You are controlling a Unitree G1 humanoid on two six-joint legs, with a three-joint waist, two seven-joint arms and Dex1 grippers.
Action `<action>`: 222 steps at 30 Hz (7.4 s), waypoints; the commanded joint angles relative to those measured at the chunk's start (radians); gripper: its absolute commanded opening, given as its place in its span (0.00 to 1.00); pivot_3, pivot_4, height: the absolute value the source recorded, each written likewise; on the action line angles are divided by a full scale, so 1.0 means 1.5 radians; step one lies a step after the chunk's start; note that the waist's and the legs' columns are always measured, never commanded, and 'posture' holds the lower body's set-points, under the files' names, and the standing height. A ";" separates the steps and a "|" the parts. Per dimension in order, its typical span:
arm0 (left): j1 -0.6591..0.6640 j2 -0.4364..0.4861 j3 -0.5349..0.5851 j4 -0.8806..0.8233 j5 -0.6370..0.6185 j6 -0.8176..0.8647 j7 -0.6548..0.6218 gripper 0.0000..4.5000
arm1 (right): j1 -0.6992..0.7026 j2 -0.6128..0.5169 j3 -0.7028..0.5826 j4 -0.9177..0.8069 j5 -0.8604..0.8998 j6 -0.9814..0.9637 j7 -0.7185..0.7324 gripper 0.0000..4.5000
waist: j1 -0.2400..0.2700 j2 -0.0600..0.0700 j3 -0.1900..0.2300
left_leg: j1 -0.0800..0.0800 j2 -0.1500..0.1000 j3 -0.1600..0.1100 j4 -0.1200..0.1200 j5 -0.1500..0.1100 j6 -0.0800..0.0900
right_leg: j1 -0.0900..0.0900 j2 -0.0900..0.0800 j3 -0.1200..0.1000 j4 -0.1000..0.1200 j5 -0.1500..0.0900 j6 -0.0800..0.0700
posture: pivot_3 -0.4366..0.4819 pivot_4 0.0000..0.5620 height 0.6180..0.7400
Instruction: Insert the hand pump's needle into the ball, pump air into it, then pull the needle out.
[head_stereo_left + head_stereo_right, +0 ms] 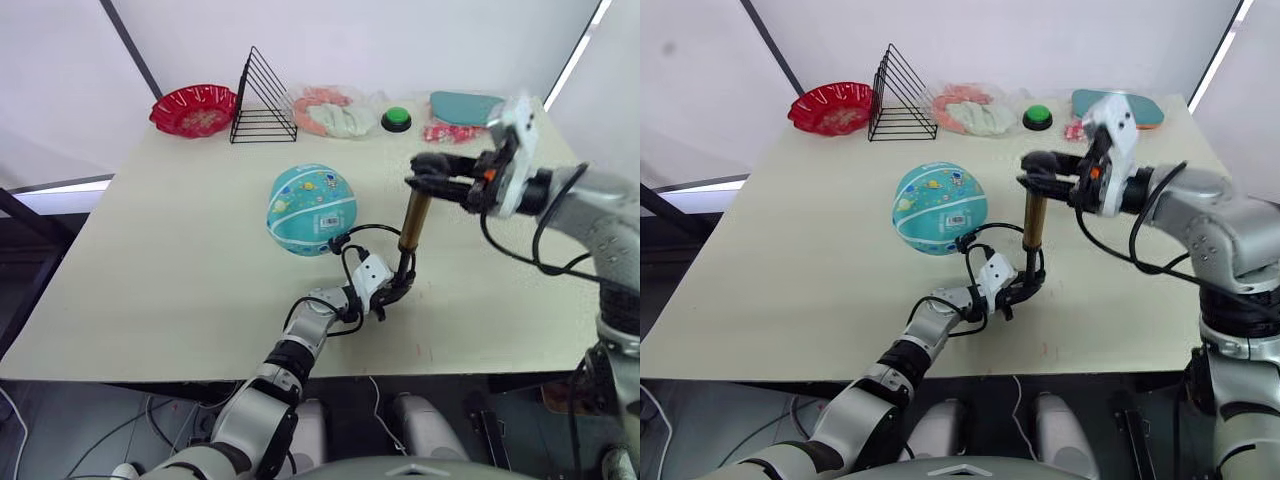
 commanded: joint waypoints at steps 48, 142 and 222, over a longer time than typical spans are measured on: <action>0.064 0.020 -0.023 -0.007 0.018 0.063 -0.003 0.24 | 0.132 0.112 0.066 0.014 -0.113 -0.169 -0.002 0.36 | -0.013 -0.001 -0.010 | 0.006 0.001 0.001 -0.001 -0.001 0.001 | 0.004 0.001 0.001 0.001 -0.001 -0.001 | 0.48 0.27 1.00; 0.067 0.009 -0.023 0.001 0.013 0.061 0.014 0.24 | 0.291 0.144 0.268 0.281 -0.273 -0.353 0.025 0.36 | -0.014 -0.005 -0.020 | 0.011 0.001 0.001 0.005 -0.006 0.009 | 0.011 0.001 0.001 0.001 -0.003 -0.002 | 0.48 0.27 1.00; 0.072 0.008 -0.022 0.003 0.008 0.057 0.017 0.23 | 0.282 0.149 0.145 0.116 -0.218 -0.307 -0.029 0.24 | -0.003 -0.003 -0.013 | 0.007 0.000 0.001 0.002 -0.006 0.009 | 0.006 0.001 0.002 0.001 -0.004 0.001 | 0.48 0.27 1.00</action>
